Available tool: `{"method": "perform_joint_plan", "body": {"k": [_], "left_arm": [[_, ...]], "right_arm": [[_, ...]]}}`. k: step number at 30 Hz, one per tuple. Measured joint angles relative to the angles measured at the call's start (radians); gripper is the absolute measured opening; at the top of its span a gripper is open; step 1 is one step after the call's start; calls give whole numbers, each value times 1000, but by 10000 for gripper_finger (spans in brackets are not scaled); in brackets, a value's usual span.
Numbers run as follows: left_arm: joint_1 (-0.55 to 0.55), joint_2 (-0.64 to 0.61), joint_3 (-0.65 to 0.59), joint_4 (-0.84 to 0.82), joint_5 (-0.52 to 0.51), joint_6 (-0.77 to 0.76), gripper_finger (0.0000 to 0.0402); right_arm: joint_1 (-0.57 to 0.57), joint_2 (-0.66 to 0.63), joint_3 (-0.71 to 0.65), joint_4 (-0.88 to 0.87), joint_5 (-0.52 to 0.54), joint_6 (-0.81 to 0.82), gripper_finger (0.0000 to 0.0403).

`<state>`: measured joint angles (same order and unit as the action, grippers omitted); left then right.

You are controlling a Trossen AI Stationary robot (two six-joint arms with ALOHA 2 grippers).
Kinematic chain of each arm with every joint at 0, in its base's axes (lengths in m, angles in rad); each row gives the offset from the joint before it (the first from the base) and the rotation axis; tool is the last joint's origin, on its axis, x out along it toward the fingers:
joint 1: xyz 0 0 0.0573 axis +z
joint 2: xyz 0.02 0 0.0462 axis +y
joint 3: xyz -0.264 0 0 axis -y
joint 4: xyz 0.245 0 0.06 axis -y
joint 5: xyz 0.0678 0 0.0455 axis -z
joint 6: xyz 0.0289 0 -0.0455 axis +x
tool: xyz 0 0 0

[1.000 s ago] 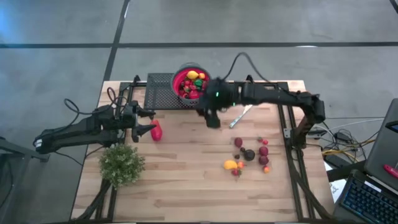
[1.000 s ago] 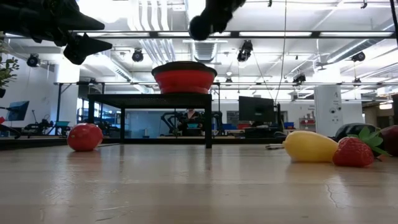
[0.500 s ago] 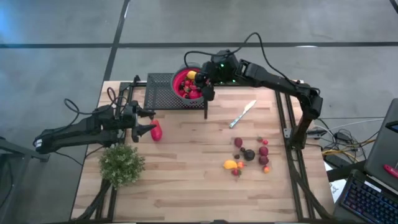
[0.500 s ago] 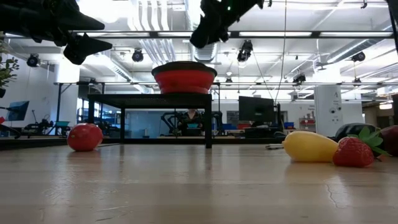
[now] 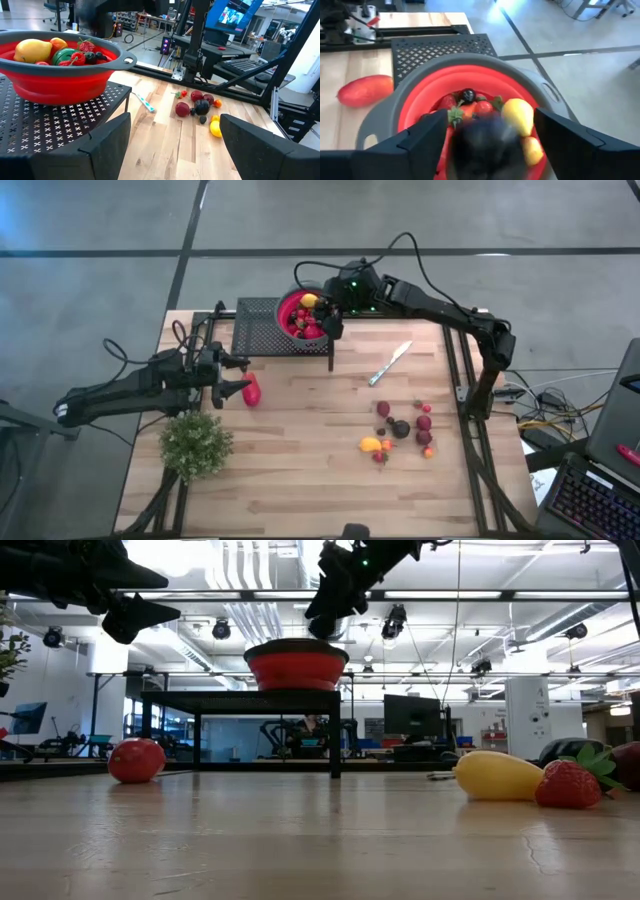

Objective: Pick & Place Fruit
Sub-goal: Put the black plum into the red gray strainer bowl on the shelf

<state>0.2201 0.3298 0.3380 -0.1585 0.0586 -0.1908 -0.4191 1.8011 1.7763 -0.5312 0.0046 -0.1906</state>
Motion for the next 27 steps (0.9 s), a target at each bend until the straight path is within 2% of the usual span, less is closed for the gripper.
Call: {"method": "perform_joint_plan", "body": {"k": [6, 11, 21, 27], "left_arm": [[0, 0, 0, 0, 0, 0, 312], [0, 0, 0, 0, 0, 0, 312], [0, 0, 0, 0, 0, 0, 312], [0, 0, 0, 0, 0, 0, 312]], "right_arm": [[-1, 0, 0, -2, 23, -25, 338], [3, -21, 0, -18, 23, -28, 350], [56, -130, 0, -227, 25, -53, 310], [95, -166, 0, -263, 25, -47, 278]]}}
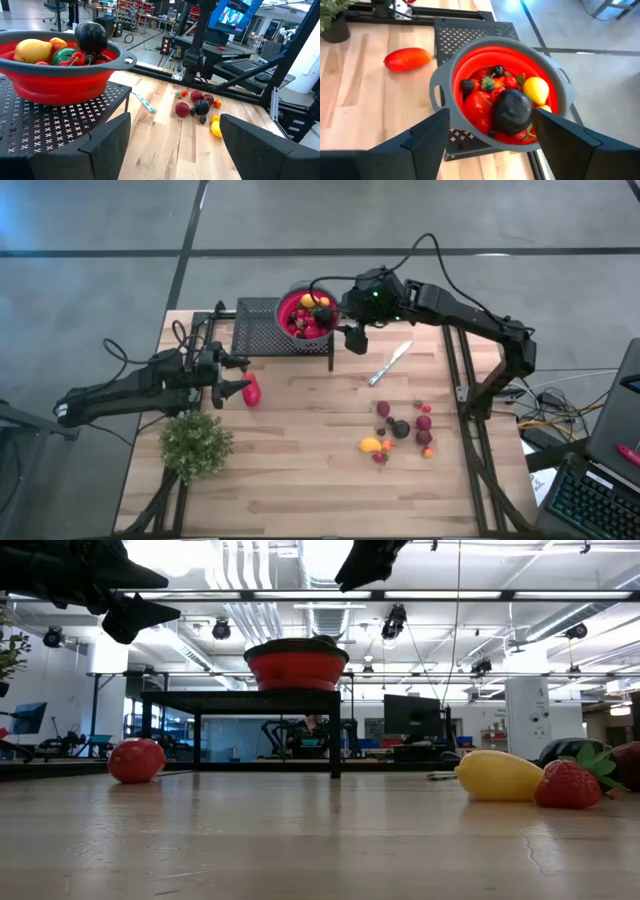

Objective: Pick & Place Fruit
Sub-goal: Put the black plum into the red gray strainer bowl on the shelf

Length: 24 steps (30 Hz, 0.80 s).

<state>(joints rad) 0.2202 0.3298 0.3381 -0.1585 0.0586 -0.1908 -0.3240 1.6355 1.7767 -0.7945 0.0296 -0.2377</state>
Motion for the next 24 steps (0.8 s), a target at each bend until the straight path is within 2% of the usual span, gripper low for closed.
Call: {"method": "perform_joint_plan", "body": {"k": [7, 15, 20, 22, 24], "left_arm": [[0, 0, 0, 0, 0, 0, 312], [0, 0, 0, 0, 0, 0, 312], [0, 0, 0, 0, 0, 0, 312], [0, 0, 0, 0, 0, 0, 312], [0, 0, 0, 0, 0, 0, 312]], "right_arm": [[1, 18, -6, -3, 0, 29, 222], [-10, 92, -8, -1, 5, 20, 122], [-17, 109, -10, 6, 130, 1, 48], [-23, 107, -9, 2, 135, 1, 21], [-28, 107, -11, -14, 136, 1, 13]]}}
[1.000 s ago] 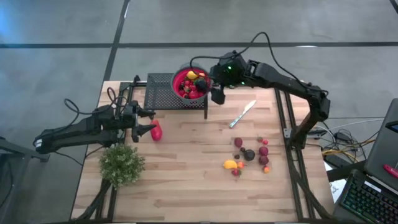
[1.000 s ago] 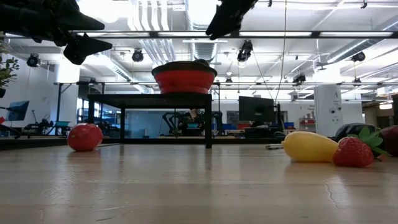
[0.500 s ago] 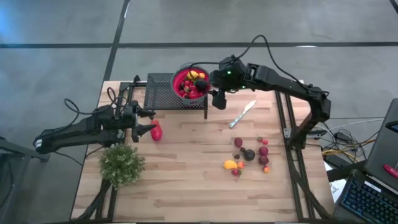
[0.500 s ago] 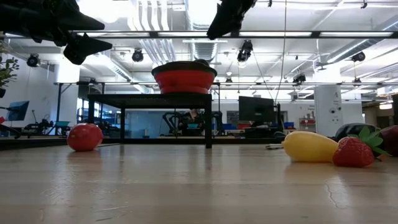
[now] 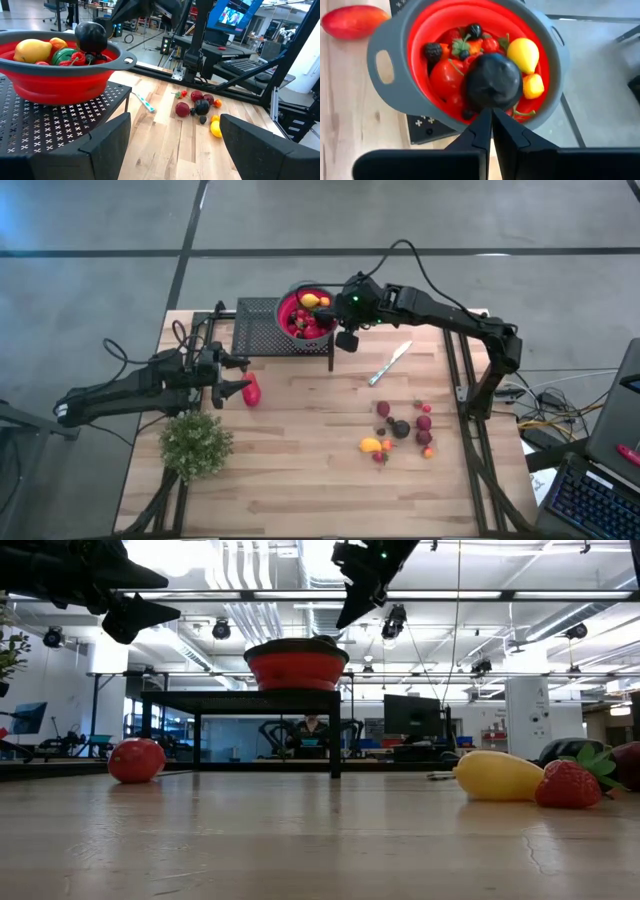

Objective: Pick & Place Fruit
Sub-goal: Put the black plum into the red gray strainer bowl on the shelf

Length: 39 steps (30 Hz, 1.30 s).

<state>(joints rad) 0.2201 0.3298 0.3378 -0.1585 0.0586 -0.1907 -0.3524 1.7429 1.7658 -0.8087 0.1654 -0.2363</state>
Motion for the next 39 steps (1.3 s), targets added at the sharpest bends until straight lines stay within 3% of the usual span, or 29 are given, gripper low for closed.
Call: {"method": "perform_joint_plan", "body": {"k": [10, 17, 22, 28, 32, 37, 39], "left_arm": [[0, 0, 0, 0, 0, 0, 312], [0, 0, 0, 0, 0, 0, 312], [0, 0, 0, 0, 0, 0, 312], [0, 0, 0, 0, 0, 0, 312], [0, 0, 0, 0, 0, 0, 312], [0, 0, 0, 0, 0, 0, 312], [0, 0, 0, 0, 0, 0, 312]], "right_arm": [[-45, 73, -8, 19, 21, 4, 8], [-43, 56, -6, 93, -40, -16, 8], [-44, 38, -6, 45, -2, -6, 8], [-43, 37, -6, 44, -56, 23, 8], [-43, 41, -7, 106, -231, 12, 8], [-35, 10, -7, 120, -95, 23, 8], [-38, -4, -7, 81, -96, 27, 8]]}}
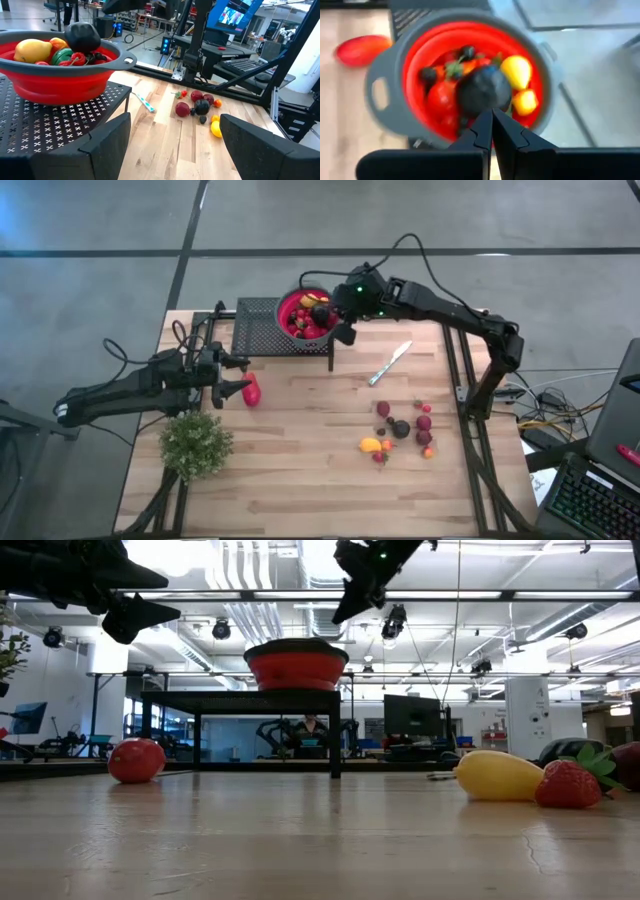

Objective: Pick & Place Fruit
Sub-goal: Put the black plum into the red gray strainer bowl on the shelf, then put the red pomegranate into the red gray strainer bowl on the shelf

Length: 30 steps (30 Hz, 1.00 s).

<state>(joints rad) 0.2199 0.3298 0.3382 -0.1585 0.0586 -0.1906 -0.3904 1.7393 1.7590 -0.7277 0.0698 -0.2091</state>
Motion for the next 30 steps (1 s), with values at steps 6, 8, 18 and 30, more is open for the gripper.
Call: {"method": "perform_joint_plan", "body": {"k": [6, 8, 18, 30], "left_arm": [[0, 0, 0, 0, 0, 0, 312], [0, 0, 0, 0, 0, 0, 312], [0, 0, 0, 0, 0, 0, 312], [0, 0, 0, 0, 0, 0, 312]], "right_arm": [[-10, 23, -1, -43, -221, 1, 8], [-10, 39, -1, -30, -227, 1, 8], [-27, 128, 7, 67, -52, -9, 8], [70, -70, 11, -272, -43, 5, 8]]}}
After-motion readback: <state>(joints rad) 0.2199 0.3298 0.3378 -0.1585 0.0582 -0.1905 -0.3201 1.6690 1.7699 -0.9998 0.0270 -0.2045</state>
